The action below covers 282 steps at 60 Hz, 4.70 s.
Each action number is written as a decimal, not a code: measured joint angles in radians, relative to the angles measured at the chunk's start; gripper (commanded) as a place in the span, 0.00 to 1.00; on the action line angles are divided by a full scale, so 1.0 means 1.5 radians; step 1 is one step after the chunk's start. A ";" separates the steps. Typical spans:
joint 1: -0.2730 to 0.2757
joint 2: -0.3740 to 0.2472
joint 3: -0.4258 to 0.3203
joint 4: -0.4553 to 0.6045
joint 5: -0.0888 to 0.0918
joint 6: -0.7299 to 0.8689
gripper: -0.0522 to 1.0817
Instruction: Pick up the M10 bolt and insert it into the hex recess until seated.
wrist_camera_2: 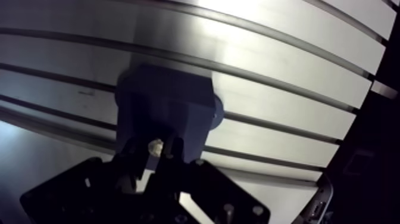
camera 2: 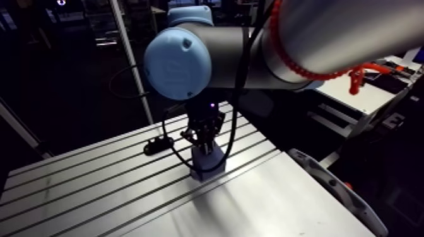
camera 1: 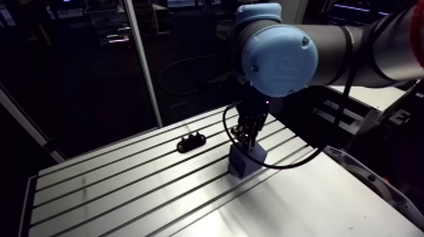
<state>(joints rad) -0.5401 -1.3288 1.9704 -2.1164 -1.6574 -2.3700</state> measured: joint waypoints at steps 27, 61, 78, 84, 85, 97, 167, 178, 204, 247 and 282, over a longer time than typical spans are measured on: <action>-0.001 0.002 0.000 -0.003 0.004 -0.065 0.70; -0.001 0.000 0.002 -0.004 0.005 -0.151 0.70; 0.000 -0.004 0.004 -0.001 0.006 -0.188 0.51; 0.000 -0.005 0.005 -0.001 0.005 -0.196 0.25; 0.000 -0.005 0.005 -0.001 0.005 -0.197 0.21; 0.000 -0.009 0.009 -0.004 0.006 -0.204 0.06; -0.030 -0.073 -0.019 0.097 0.026 0.187 0.85; -0.029 -0.067 -0.026 0.100 0.024 0.194 0.95; -0.019 -0.057 -0.031 0.138 0.024 0.188 0.98; -0.013 -0.026 0.002 0.040 0.024 0.155 0.99; -0.013 -0.016 0.000 0.037 0.024 0.142 0.99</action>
<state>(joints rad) -0.5600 -1.3531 1.9704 -2.0609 -1.6207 -2.1572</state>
